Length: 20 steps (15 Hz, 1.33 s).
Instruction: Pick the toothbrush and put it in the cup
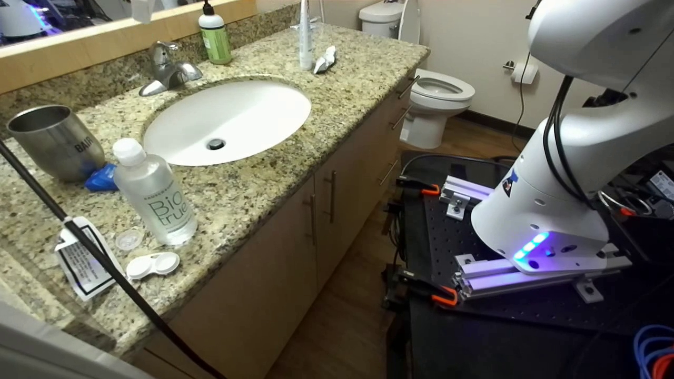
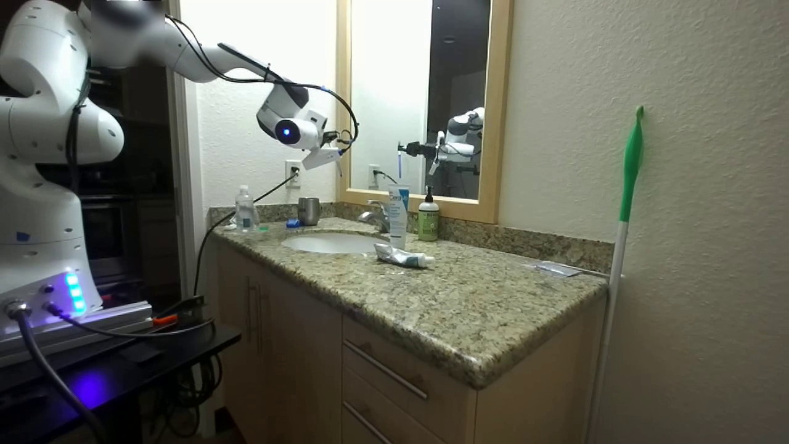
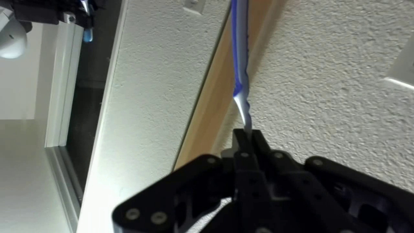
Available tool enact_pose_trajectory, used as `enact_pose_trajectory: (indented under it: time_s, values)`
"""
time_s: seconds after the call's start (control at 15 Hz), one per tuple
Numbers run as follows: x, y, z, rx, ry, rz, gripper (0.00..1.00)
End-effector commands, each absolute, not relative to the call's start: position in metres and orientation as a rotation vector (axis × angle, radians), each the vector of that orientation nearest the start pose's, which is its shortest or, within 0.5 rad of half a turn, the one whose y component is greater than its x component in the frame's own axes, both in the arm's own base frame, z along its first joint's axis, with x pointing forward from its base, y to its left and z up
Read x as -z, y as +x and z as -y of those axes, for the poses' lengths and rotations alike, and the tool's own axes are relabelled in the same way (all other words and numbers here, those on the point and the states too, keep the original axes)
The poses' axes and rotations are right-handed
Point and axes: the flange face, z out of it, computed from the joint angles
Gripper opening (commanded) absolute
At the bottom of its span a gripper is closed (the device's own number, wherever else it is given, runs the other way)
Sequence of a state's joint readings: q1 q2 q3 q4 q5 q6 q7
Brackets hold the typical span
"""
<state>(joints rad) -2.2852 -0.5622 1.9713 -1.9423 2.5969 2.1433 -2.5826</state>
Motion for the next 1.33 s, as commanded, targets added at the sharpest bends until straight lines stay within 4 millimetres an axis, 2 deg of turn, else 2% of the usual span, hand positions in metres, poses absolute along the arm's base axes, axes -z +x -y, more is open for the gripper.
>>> enact_pose_trajectory:
  time_s: [0.0,0.07,0.2,0.47,0.6,0.67,0.73,0.93,1.0,1.27]
  values:
    - [-0.399,0.64,0.102,2.284,-2.11,0.696,0.06]
    - [-0.397,0.64,0.098,2.276,-2.11,0.7,0.01]
    - [-0.404,0.641,0.068,2.146,-1.982,0.653,0.01]
    - [-0.425,0.649,0.025,1.986,-1.792,0.59,0.01]
    - [-0.428,0.649,0.019,1.875,-1.736,0.528,0.01]
    - [-0.429,0.65,0.015,1.958,-1.756,0.557,0.01]
    - [-0.43,0.65,0.014,1.944,-1.748,0.548,0.06]
    - [-0.431,0.65,0.013,1.955,-1.758,0.558,0.06]
    - [-0.43,0.65,0.013,1.955,-1.759,0.559,0.01]
    - [-0.376,0.642,0.017,1.83,-1.955,0.558,0.01]
